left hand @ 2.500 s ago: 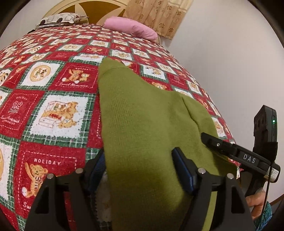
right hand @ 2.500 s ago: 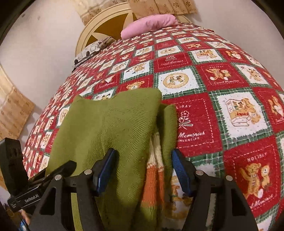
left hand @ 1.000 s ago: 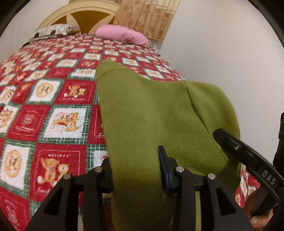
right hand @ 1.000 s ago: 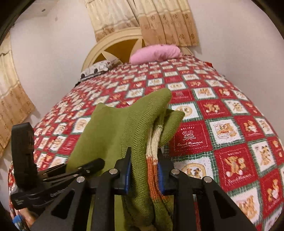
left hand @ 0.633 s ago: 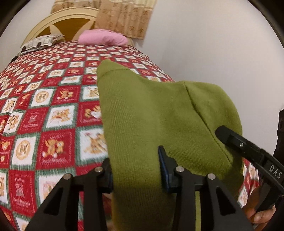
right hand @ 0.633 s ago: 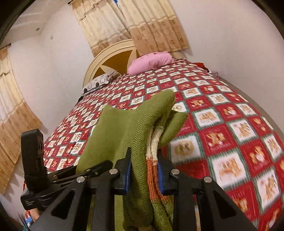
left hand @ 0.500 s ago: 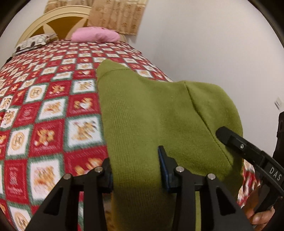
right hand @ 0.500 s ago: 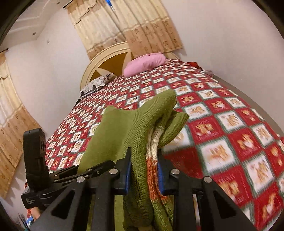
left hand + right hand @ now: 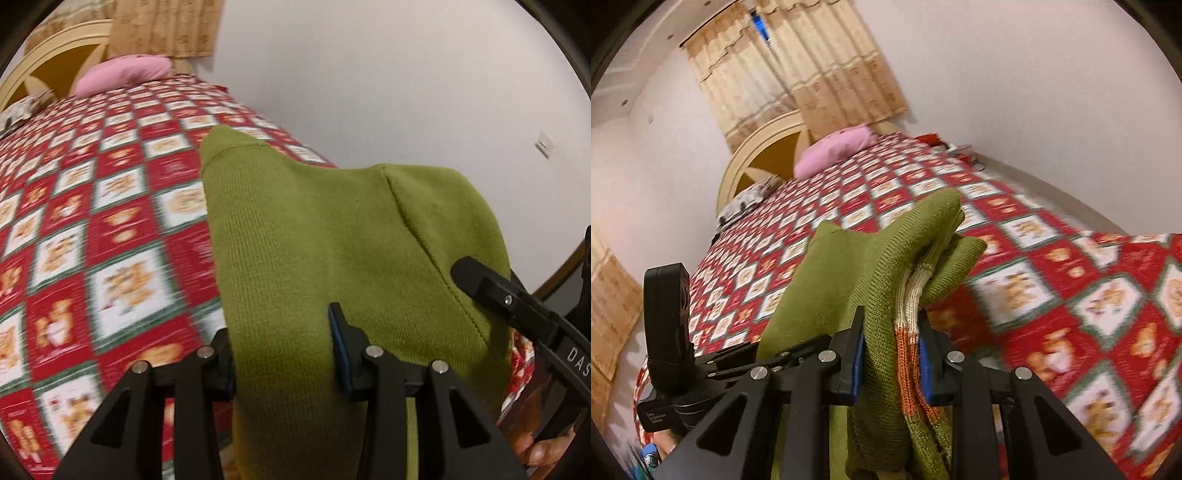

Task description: Fold small clothes

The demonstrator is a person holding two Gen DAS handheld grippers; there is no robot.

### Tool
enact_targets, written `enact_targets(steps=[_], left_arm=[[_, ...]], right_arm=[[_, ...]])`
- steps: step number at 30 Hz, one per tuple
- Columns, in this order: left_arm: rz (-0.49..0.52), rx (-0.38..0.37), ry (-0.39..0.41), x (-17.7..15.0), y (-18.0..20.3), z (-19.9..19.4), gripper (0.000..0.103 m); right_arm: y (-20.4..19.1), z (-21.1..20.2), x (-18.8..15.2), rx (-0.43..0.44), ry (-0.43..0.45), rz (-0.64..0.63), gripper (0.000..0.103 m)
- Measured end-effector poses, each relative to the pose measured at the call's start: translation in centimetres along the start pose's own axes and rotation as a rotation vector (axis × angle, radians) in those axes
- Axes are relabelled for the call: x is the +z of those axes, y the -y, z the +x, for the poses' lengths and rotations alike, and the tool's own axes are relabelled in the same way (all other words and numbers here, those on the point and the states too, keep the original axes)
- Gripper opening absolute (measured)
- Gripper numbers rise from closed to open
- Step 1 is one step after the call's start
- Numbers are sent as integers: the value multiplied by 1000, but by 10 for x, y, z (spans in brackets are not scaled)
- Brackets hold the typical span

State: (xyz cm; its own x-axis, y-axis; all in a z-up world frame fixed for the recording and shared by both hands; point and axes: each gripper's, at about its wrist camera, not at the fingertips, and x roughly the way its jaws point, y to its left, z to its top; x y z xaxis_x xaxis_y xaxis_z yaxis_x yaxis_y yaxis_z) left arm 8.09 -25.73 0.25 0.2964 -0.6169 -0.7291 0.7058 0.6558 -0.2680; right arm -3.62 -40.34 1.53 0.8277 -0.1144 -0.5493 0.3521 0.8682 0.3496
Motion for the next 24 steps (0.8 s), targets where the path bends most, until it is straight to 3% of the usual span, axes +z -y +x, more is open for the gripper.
enact_targets(steps=[6,12,15,21,23,24], left_arm=[[42,-24,-6,17,43,39,41],[42,33,-24,30,66,86,41],[27,46,-23,32,66,91,43],[32,63,-34,29,67,97,60],[28,81,-29,27,63,91,77],[20,70,-19,26,59,84,78]], right_arm=[[59,-1,20,-108,11,0,24],[108,31,30,-201,-23,1,24],[124,50,31,-223,-58,22,24],[139,74,24,-278,-120,0,25],[144,72,25,-262,-130,23,28],[148,69,25,-238,-128,46,28]])
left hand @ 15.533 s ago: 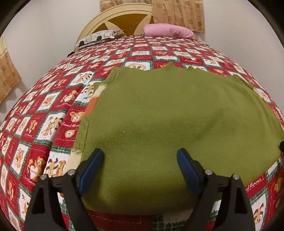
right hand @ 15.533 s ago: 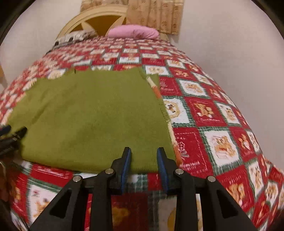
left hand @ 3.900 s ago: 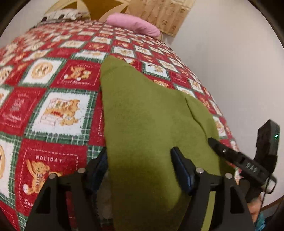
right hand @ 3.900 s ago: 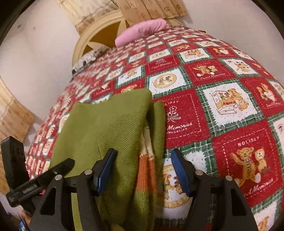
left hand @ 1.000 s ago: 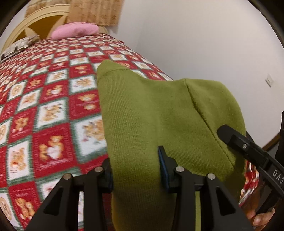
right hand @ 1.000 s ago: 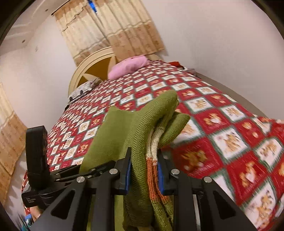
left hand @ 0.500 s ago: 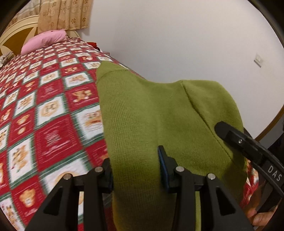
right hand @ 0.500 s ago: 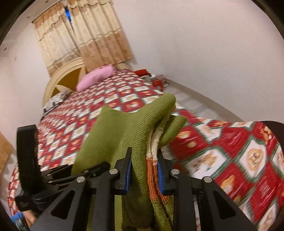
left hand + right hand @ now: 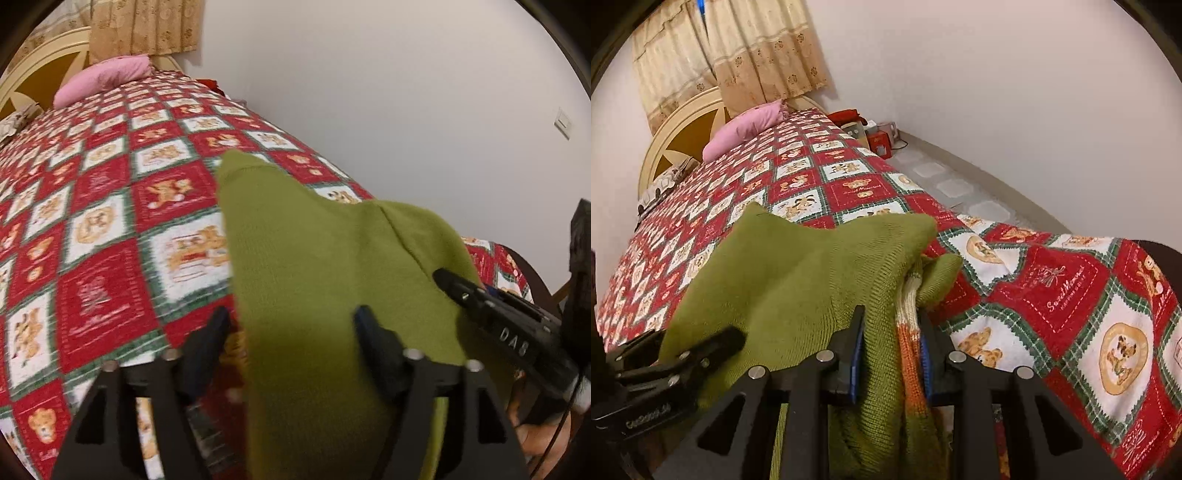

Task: Fold small clothes
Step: 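Lower the folded side onto the sweater and open both tools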

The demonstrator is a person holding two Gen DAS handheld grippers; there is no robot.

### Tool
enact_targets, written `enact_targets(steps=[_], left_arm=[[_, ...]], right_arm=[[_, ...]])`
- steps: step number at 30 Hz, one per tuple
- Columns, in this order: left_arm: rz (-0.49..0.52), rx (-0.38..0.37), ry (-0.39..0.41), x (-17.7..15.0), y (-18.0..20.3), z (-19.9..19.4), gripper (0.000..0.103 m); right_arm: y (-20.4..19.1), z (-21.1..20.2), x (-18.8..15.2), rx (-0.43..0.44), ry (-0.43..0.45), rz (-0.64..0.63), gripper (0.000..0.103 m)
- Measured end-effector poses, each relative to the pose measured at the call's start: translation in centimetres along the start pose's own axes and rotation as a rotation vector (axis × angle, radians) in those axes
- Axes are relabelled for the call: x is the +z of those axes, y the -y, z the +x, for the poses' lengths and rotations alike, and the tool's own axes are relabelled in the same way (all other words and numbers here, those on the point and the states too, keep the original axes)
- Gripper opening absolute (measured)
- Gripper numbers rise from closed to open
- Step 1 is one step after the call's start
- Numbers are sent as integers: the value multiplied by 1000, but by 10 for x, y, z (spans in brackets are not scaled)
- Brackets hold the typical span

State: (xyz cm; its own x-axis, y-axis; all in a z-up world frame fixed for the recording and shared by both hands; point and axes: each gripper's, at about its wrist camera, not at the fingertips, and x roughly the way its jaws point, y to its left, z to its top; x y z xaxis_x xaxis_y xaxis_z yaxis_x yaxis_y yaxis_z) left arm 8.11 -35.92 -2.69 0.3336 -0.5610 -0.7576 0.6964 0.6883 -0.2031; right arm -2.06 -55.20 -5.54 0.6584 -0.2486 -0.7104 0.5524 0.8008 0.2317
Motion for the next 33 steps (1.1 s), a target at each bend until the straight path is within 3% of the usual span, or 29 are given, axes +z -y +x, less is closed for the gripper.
enact_targets(steps=[3,5,7,13,16,17,24,25,27,28,29,33], left_arm=[[-26,-61,14,-9,-14,-20,84],[-35,-78,47,-18,-23,-36,92],[-34,-85,74,-26,-27,-47,92],[10,-80,60,-53,-17,-54,92],[-20,-102,31,-64,-17,-53,92],[-30,-107,16,-67,-16,-52,92],[-76,-97,-17,-78,-18,-47,94],[-71,-89,-16,-79,-16,-47,94],[-51,-72,-18,-82,-10,-47,83],[-37,-89,-21,-83,-6,-48,58],[-19,-122,-32,-84,0,-49,43],[93,5,7,-87,25,-62,43]], right_arm=[[20,-27,-7,97,46,96,32],[30,-54,-18,112,92,119,33],[33,-77,-30,100,116,126,34],[24,-113,-74,115,60,94,36],[15,-115,-87,79,55,72,62],[14,-114,-89,76,60,68,64],[5,-93,-105,68,5,44,61],[2,-90,-108,77,-7,35,45],[-4,-87,-111,48,-13,2,37],[-8,-88,-111,37,-8,-17,32],[-10,-89,-111,33,-9,-23,27],[-10,-99,-109,57,-13,2,24]])
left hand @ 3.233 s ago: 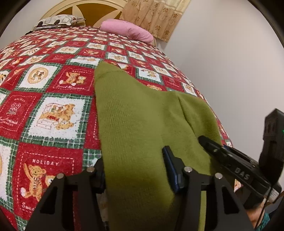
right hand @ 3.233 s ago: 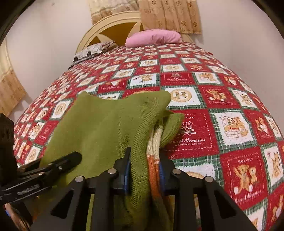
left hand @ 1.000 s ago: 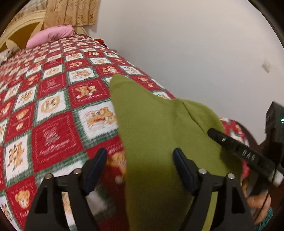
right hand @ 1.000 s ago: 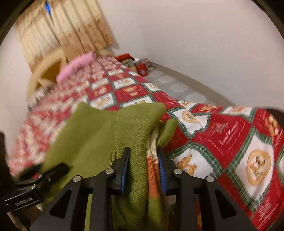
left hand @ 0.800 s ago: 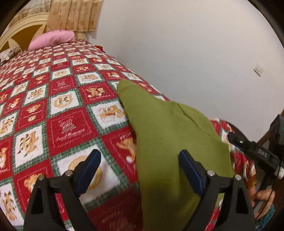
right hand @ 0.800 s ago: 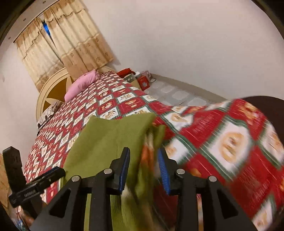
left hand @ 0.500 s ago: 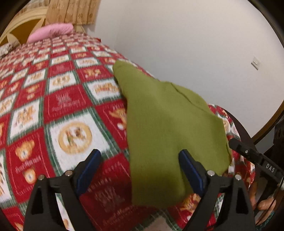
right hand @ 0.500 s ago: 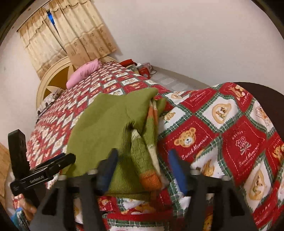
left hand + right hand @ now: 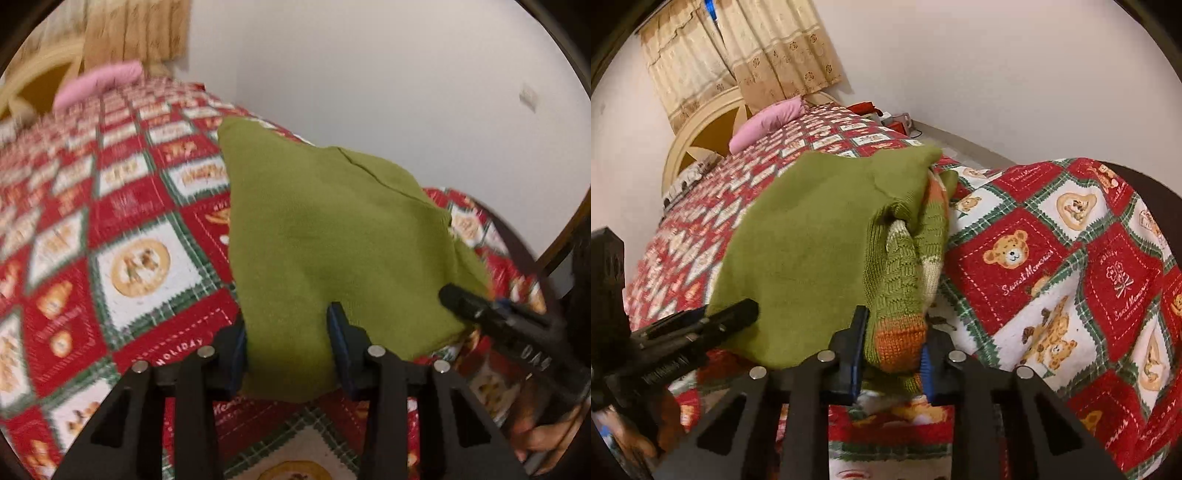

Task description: Fold small clothes

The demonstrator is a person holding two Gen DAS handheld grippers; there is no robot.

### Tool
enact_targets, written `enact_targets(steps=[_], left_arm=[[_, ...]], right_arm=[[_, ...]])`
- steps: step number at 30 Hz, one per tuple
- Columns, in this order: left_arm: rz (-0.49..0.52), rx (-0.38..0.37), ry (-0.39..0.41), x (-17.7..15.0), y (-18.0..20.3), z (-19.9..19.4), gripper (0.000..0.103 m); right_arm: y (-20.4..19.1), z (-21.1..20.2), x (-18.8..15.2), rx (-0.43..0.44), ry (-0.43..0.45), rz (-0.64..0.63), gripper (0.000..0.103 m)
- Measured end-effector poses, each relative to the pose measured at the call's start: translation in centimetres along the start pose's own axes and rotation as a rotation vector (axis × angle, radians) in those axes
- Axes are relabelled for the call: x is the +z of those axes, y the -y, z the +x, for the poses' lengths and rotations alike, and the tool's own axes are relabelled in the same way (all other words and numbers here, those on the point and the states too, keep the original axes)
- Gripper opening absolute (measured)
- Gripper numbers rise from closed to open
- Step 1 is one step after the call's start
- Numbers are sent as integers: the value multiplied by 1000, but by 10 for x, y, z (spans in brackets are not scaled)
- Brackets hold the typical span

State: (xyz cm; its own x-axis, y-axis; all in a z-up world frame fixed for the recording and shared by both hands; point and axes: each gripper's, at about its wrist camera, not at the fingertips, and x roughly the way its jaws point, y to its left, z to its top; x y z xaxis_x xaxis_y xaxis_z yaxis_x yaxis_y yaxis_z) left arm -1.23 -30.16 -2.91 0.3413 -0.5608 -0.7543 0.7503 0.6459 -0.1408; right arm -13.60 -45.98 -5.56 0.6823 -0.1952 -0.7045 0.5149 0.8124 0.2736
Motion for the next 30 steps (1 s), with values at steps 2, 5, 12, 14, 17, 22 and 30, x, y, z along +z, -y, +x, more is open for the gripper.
enact_targets(steps=[2,5,12,14,17,22,30], left_arm=[[6,17,0,-3,1,-1,43],[0,22,-5,-7,-2,-2,43],[46,79,36,-16,1,-23,52],[62,109,67,-17,1,-30,71],[78,134,116,-16,3,-43,76],[81,149,177,-15,3,-65,98],[83,221,310,-15,4,-107,103]], right_arm=[[3,1,-2,-13,-7,3,24],[9,2,-10,-12,-8,17,24],[4,-27,-14,-27,17,58,30],[-1,-46,-14,-42,71,39,31],[-17,-69,-11,-78,152,-4,50],[-47,-88,-9,-90,227,-77,53],[-81,-124,-14,-124,360,-177,64]])
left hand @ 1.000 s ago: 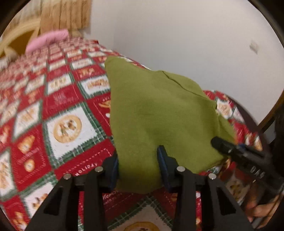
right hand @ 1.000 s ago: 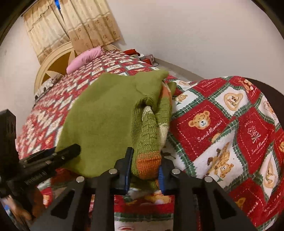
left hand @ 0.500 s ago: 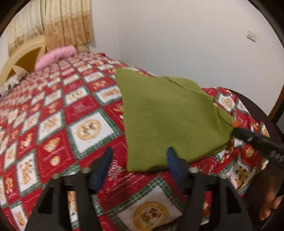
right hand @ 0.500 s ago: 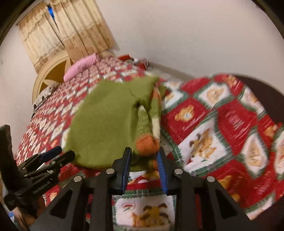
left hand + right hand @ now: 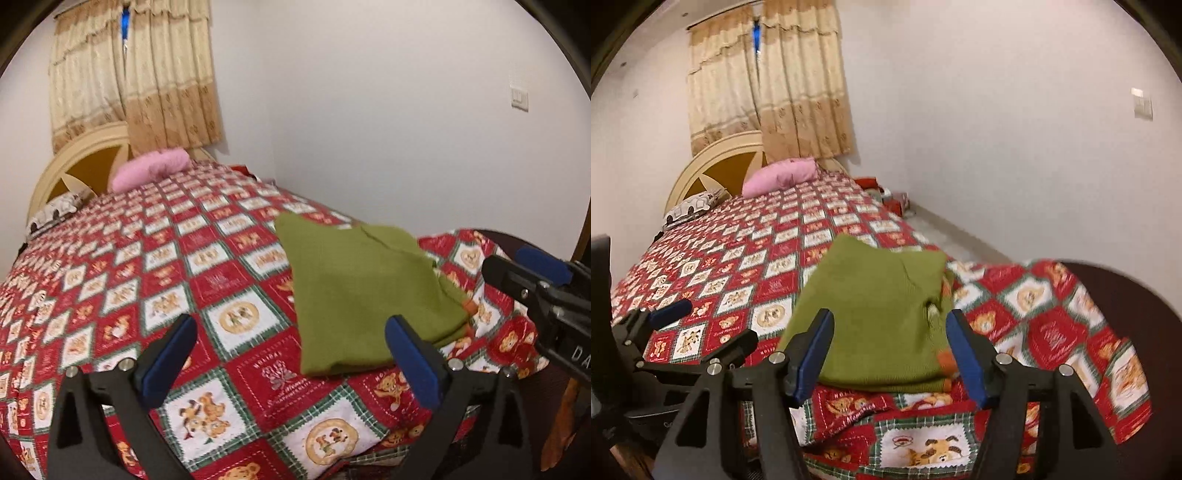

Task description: Fold small clothes

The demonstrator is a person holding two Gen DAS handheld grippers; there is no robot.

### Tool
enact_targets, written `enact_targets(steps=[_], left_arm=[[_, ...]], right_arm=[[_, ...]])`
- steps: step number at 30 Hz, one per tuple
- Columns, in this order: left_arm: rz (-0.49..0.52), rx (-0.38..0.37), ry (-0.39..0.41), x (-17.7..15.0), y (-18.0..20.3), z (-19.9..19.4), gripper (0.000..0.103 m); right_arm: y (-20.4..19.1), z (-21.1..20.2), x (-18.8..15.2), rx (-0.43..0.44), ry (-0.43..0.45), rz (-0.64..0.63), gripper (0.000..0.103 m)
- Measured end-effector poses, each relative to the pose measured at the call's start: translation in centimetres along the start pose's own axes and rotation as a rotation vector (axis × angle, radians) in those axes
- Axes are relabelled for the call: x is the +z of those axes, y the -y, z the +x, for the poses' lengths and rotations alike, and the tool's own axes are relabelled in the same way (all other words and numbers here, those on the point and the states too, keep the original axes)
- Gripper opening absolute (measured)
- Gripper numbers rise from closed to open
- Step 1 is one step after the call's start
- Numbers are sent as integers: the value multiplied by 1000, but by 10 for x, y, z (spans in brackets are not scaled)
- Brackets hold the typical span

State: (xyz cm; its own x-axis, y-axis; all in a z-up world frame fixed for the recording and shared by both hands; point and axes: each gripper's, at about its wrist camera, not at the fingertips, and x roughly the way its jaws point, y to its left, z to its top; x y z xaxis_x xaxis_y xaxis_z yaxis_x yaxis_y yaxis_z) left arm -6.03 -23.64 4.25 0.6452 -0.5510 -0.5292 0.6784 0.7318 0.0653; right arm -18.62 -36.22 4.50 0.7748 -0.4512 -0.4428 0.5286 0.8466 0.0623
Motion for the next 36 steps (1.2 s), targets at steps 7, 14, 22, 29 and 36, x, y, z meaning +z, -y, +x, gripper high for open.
enact_targets(steps=[7,14,22,29,36], left_arm=[[-3,33,87,9,0,-25,103],[-18,17,126,14,3,-39,103],[-34,4,156,19,2,-55,103],[-19,13,179,19,2,-62,103],[-26,28,166,17,1,-62,103]], right_arm=[[-13,-46,15,-12,158,-31,78],[-17,-73,18,-33,255,-37,80],[-13,-75,21,-40,258,-21,81],[-15,-84,21,-31,279,-24,82],[-13,-85,16,-36,287,-13,90]])
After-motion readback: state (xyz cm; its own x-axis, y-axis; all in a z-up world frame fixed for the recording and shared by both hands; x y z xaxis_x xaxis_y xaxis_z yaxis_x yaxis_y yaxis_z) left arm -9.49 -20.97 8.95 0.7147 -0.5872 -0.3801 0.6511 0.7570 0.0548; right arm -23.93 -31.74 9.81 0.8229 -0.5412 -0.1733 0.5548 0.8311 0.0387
